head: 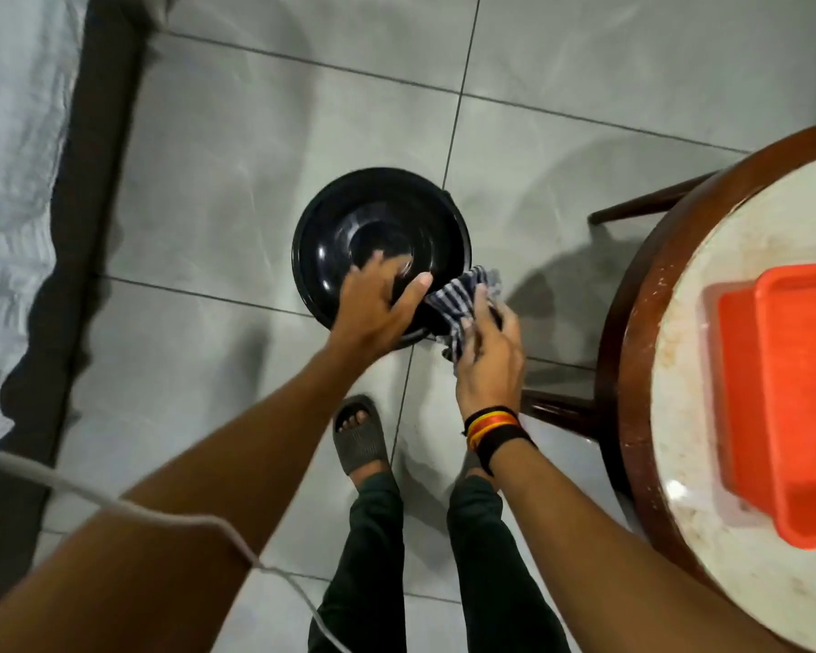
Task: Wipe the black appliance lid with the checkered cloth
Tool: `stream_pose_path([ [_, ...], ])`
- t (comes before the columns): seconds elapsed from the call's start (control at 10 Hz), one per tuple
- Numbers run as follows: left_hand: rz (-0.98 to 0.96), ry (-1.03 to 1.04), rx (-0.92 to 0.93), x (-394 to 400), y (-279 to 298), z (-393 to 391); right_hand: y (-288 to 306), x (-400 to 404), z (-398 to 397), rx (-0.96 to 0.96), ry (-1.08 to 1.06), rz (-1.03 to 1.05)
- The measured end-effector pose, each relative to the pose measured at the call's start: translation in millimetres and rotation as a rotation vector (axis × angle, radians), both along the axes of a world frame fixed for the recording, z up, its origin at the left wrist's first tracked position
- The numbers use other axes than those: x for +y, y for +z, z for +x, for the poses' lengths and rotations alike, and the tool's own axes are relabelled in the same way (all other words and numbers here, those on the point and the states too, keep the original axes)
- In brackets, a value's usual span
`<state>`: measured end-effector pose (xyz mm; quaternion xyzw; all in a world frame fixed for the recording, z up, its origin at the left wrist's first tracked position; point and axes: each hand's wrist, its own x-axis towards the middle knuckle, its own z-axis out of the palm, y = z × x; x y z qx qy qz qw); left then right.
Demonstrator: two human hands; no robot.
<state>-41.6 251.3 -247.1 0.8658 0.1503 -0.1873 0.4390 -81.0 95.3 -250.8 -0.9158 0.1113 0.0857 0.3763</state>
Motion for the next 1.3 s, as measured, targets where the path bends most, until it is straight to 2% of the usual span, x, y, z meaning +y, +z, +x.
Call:
stream_pose_path([
  [0.1, -0.46, 0.228, 0.191, -15.0, 51.6, 9.0, 36.8, 15.3, 10.4, -0.039, 0.27, -0.101],
  [0.2, -0.452, 0.189, 0.124, -6.1, 91.8, 24.1, 75.7, 16.5, 16.2, -0.074, 0.28, 0.016],
  [0.3, -0.464, 0.119, 0.099, 1.3, 132.7, 32.4, 114.8, 12.9, 19.0, 0.106, -0.132, 0.416],
  [0.4, -0.555, 0.091, 0.099, -4.0, 182.0, 33.1, 160.0, -0.7, 26.9, 0.488, -0.521, 0.871],
  [0.5, -0.668, 0.08, 0.114, -22.6, 235.5, 26.4, 208.8, -32.4, 25.0, 0.673, -0.481, 1.241],
  [0.6, -0.659, 0.053, 0.124, -47.8, 262.2, 18.8, 237.5, -76.8, 26.7, 0.523, -0.463, 1.373],
  [0.7, -0.59, 0.015, 0.108, -89.5, 258.7, 14.8, 258.3, -139.6, 23.0, 0.29, -0.495, 1.207],
  [0.8, -0.569, -0.088, 0.116, -161.3, 238.6, 6.2, 257.6, -215.9, 13.4, 0.133, -0.571, 0.822],
  [0.9, -0.589, -0.146, 0.146, -236.3, 220.9, -8.6, 249.2, -276.0, 6.9, 0.081, -0.56, 0.552],
  [1.0, -0.574, -0.156, 0.247, -297.8, 201.0, -27.1, 221.2, -329.0, 11.8, 0.107, -0.504, 0.413],
  [1.1, -0.398, -0.191, 0.225, -318.1, 181.0, -47.8, 188.5, -352.5, 24.0, 0.223, -0.365, 0.358],
  [1.2, -0.16, -0.252, -0.016, -319.5, 186.3, -66.8, 164.1, -354.8, 33.2, 0.308, -0.314, 0.27],
  [1.3, -0.052, -0.257, -0.277, -304.2, 194.9, -61.8, 166.4, -323.8, 23.2, 0.164, -0.343, 0.094],
])
